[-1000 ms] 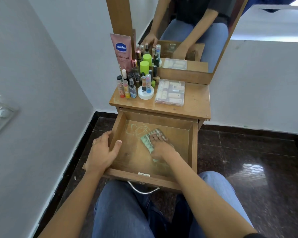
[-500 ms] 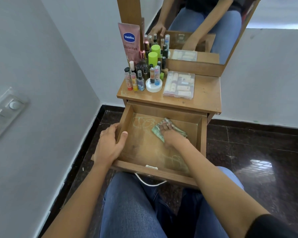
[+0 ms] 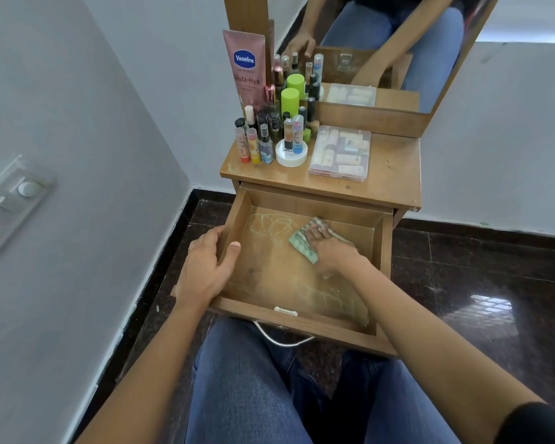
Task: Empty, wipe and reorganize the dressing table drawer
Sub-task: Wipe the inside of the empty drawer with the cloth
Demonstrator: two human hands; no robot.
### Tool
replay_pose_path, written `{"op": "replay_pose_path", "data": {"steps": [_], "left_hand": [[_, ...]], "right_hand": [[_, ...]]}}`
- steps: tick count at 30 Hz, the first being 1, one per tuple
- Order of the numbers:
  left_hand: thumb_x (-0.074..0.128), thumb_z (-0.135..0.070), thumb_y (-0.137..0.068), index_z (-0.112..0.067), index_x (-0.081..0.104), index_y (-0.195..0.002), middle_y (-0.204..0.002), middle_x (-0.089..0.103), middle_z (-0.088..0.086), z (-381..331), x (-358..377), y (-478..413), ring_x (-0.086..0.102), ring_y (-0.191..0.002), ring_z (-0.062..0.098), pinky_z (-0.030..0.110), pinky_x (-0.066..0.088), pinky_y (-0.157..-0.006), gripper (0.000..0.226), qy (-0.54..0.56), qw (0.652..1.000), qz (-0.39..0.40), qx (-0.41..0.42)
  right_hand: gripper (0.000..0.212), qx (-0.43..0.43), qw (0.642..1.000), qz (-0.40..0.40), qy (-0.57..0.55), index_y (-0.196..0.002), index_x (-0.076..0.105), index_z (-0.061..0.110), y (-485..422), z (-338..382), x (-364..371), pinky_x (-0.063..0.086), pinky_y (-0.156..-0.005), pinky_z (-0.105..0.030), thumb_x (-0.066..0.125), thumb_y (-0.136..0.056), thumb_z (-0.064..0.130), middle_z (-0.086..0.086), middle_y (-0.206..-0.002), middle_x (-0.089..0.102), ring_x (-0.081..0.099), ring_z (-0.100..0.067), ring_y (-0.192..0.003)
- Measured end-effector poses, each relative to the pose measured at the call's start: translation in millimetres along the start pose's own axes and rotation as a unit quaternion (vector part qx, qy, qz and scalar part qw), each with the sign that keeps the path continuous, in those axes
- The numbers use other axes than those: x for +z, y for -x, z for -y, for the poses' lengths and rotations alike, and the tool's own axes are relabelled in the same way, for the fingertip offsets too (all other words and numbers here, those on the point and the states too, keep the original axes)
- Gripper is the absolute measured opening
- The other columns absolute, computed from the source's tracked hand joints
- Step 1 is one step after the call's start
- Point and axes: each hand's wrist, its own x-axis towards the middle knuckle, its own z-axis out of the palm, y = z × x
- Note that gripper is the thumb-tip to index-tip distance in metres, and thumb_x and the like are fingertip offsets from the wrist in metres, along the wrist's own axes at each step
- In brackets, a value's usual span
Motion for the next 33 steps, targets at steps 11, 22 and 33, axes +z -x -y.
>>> {"op": "replay_pose_path", "data": {"steps": [11, 22, 33], "left_hand": [[0.037, -0.062, -0.088, -0.020, 0.044, -0.143, -0.140, 0.051, -0.001, -1.0, 0.0, 1.4, 0.042, -0.131, 0.018, 0.046, 0.043, -0.104, 0.070, -0.020, 1.000, 0.009, 0.008], [0.042, -0.054, -0.090, -0.015, 0.043, -0.144, -0.141, 0.050, 0.001, -11.2, 1.4, 3.2, 0.039, -0.132, 0.022, 0.045, 0.045, -0.100, 0.066, -0.069, 0.997, 0.008, 0.024], [0.052, -0.043, -0.095, -0.016, 0.044, -0.142, -0.140, 0.050, 0.001, -10.5, 1.6, 5.2, 0.040, -0.131, 0.020, 0.042, 0.045, -0.100, 0.055, -0.068, 0.998, -0.013, 0.012]], "right_hand": [[0.066, -0.100, 0.995, -0.004, 0.017, -0.152, -0.010, 0.021, 18.8, 2.4, 31.1, 0.008, -0.121, -0.044, 0.028, -0.101, 0.039, 0.000, -0.159, -0.015, -0.013, -0.017, -0.147], [0.066, -0.091, 0.996, -0.020, 0.002, -0.152, -0.010, 0.015, -22.4, 20.1, -4.8, -0.003, -0.121, -0.036, 0.023, -0.102, 0.042, -0.005, -0.159, -0.018, -0.016, -0.020, -0.146], [0.059, -0.129, 0.992, -0.009, 0.001, -0.152, -0.010, 0.018, 11.0, -19.2, 19.9, -0.006, -0.120, -0.031, 0.017, -0.104, 0.040, -0.002, -0.159, -0.017, -0.015, -0.014, -0.146]]}}
